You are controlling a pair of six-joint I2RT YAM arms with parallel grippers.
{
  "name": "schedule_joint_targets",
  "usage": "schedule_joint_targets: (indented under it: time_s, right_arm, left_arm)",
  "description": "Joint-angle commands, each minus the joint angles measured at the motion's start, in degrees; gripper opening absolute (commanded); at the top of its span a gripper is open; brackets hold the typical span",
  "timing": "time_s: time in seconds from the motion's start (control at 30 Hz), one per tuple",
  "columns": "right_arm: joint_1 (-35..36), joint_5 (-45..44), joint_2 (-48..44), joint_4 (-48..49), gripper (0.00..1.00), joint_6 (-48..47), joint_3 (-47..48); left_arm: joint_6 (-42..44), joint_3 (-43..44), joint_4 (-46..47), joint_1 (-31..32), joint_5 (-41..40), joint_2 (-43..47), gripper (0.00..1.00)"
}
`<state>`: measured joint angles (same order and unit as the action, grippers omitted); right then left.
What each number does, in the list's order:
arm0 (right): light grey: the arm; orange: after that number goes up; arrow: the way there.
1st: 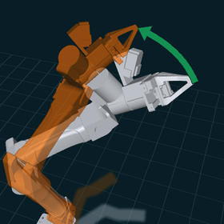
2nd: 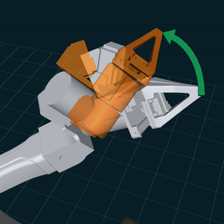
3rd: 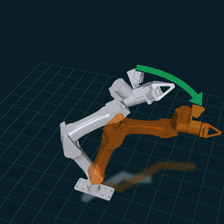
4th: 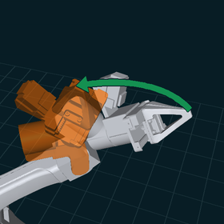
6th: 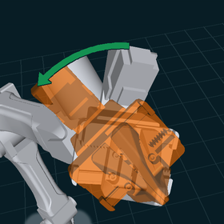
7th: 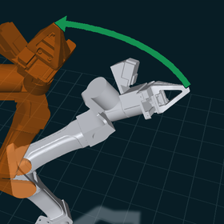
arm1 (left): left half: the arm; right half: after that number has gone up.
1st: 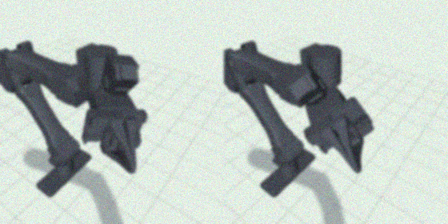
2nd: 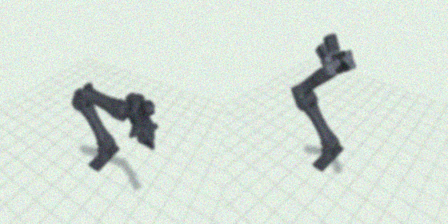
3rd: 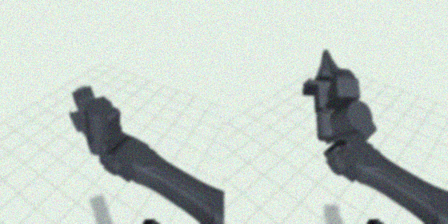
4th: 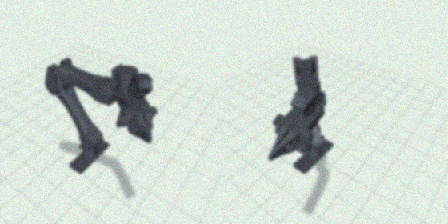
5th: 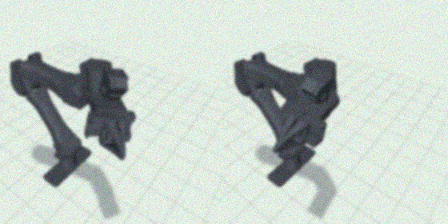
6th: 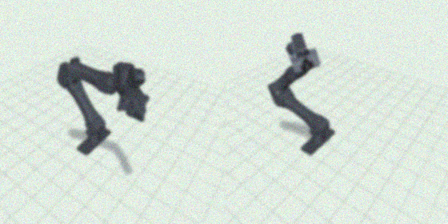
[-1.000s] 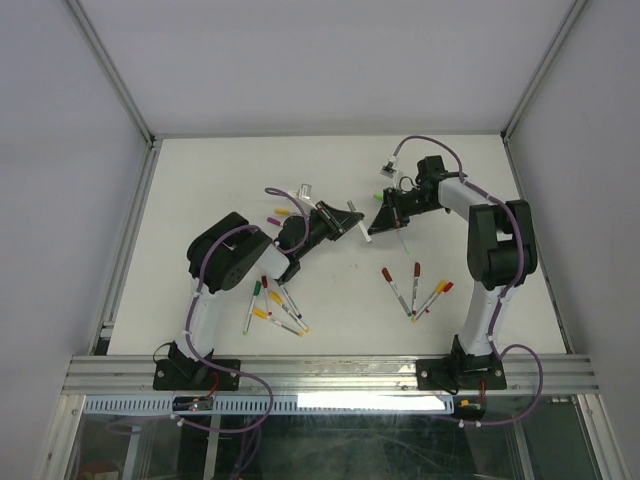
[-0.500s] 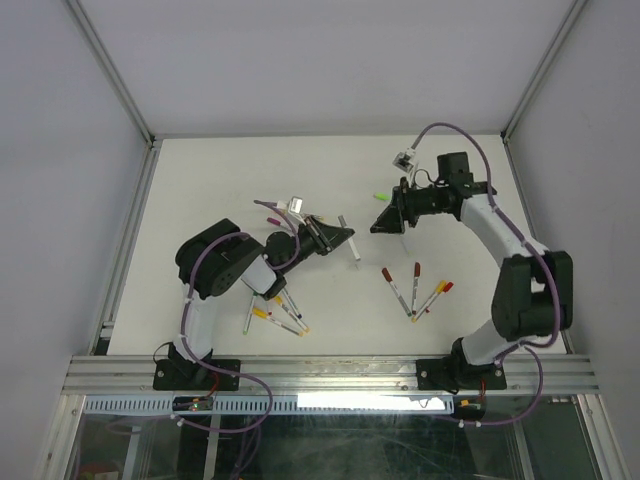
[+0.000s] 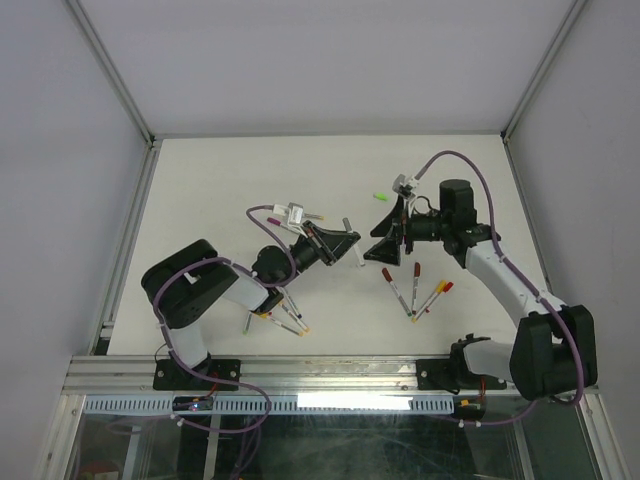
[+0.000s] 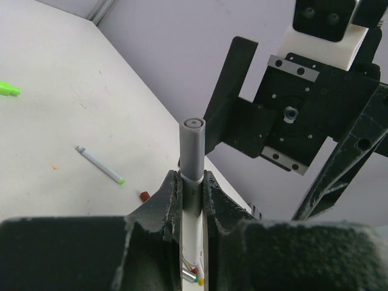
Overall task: Open the pen caps
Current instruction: Open the pen cap from the pen.
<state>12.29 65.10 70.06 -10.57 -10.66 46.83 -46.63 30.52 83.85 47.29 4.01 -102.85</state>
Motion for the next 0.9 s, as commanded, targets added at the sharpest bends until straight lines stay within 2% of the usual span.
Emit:
schedule_joint_targets:
  time_s: [0.0, 0.2, 0.43, 0.5, 0.57, 0.67, 0.73, 0.77, 0.8, 0.87]
  right_arm:
    - [3.76, -2.09, 0.96, 5.75, 0.92, 2.91, -0.86]
    - [5.92, -5.61, 2.71, 8.91, 0.87, 5.40, -2.69]
    - [7.04, -6.53, 2.96, 10.55, 0.68, 6.39, -3.15]
    - [7.06, -6.16, 2.71, 10.70, 0.60, 6.51, -3.15]
    - [7.04, -5.88, 2.37, 11.02, 0.46, 6.77, -3.28]
    - [7.05, -5.53, 2.55, 10.90, 0.18, 7.13, -3.02]
    - [7.04, -5.38, 2.85, 10.30, 0.05, 7.06, -2.53]
    - [7.06, -5.30, 3.04, 9.86, 0.00, 6.99, -2.27]
    - [7.04, -5.25, 3.14, 9.45, 0.00, 6.90, -1.93]
    - [6.96, -4.97, 3.15, 8.71, 0.00, 6.79, -1.46]
  left_arm:
    - [4.57, 1.50, 15.90, 1.80, -5.70, 0.81, 0.00]
    - [5.26, 3.69, 15.89, 3.65, -7.48, -0.24, 0.00]
    - [4.50, 5.40, 15.89, 4.48, -8.01, -1.58, 0.00]
    - [4.21, 5.64, 15.88, 4.56, -8.28, -1.80, 0.00]
    - [3.72, 5.69, 15.86, 4.57, -8.77, -2.06, 0.00]
    - [3.34, 5.69, 15.82, 4.57, -8.84, -2.18, 0.00]
    - [3.16, 5.56, 15.90, 4.57, -8.84, -2.10, 0.00]
    - [3.21, 5.45, 15.90, 4.57, -8.81, -1.93, 0.00]
    - [3.21, 5.31, 15.82, 4.57, -8.81, -1.80, 0.01]
    - [3.37, 4.69, 15.88, 4.57, -9.04, -1.25, 0.11]
